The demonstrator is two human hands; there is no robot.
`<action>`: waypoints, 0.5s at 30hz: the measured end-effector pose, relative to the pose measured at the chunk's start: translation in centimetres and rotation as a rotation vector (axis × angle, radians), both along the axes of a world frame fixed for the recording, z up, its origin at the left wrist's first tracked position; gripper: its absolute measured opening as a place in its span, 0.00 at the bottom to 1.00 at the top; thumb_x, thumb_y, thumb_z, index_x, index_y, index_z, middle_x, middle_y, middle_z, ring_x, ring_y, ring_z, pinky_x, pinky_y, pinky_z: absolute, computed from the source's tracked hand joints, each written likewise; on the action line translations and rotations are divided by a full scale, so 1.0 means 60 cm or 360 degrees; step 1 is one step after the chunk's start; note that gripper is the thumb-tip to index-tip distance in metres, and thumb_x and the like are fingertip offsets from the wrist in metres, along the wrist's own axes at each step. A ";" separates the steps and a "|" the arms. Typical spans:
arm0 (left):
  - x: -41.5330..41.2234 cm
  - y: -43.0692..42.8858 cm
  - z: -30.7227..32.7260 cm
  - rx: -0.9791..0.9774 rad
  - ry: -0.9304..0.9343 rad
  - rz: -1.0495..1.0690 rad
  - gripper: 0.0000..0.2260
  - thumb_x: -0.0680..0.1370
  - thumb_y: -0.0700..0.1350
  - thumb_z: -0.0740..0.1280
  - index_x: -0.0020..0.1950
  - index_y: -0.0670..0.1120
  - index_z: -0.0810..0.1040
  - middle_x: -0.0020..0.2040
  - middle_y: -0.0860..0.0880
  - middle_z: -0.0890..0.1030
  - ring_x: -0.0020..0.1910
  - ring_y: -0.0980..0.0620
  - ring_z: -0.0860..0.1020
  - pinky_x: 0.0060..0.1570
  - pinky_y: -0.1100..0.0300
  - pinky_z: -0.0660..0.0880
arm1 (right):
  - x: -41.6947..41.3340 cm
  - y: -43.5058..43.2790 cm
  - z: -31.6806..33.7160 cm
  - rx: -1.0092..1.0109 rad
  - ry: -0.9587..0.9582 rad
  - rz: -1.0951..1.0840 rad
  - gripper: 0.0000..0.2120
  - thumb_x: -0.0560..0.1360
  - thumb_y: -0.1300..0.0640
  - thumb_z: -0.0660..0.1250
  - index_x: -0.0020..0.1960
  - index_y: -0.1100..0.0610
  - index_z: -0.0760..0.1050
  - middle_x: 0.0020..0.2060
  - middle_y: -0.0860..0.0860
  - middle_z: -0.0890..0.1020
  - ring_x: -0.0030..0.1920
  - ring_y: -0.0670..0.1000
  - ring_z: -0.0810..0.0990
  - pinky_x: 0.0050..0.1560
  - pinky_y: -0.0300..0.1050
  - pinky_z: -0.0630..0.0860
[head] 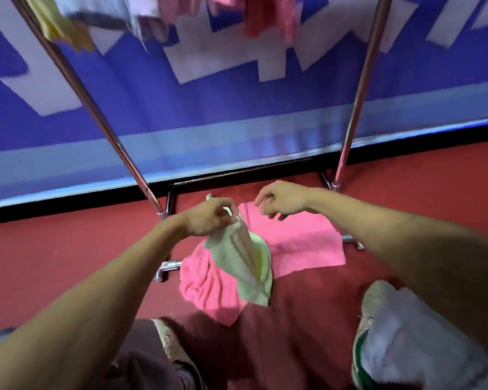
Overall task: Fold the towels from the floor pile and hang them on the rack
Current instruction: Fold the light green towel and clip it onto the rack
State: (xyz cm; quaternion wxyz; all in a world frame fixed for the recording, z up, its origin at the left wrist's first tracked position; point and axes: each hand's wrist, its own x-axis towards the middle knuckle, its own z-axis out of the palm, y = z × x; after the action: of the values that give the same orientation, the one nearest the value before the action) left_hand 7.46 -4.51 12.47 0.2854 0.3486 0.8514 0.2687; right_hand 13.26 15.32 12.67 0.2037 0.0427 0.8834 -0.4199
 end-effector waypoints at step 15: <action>0.072 0.014 0.176 0.0097 0.1087 -0.0189 0.07 0.73 0.36 0.63 0.42 0.49 0.71 0.39 0.55 0.74 0.39 0.50 0.72 0.39 0.49 0.73 | 0.022 0.014 0.172 0.0483 0.0452 0.0733 0.29 0.68 0.59 0.76 0.67 0.51 0.73 0.63 0.44 0.77 0.61 0.45 0.75 0.63 0.39 0.70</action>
State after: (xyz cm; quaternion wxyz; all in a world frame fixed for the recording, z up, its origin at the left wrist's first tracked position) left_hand 11.77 -3.69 23.05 -0.0115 0.4757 0.8675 0.1447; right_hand 14.57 16.17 23.01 0.1594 -0.1879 0.9420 -0.2277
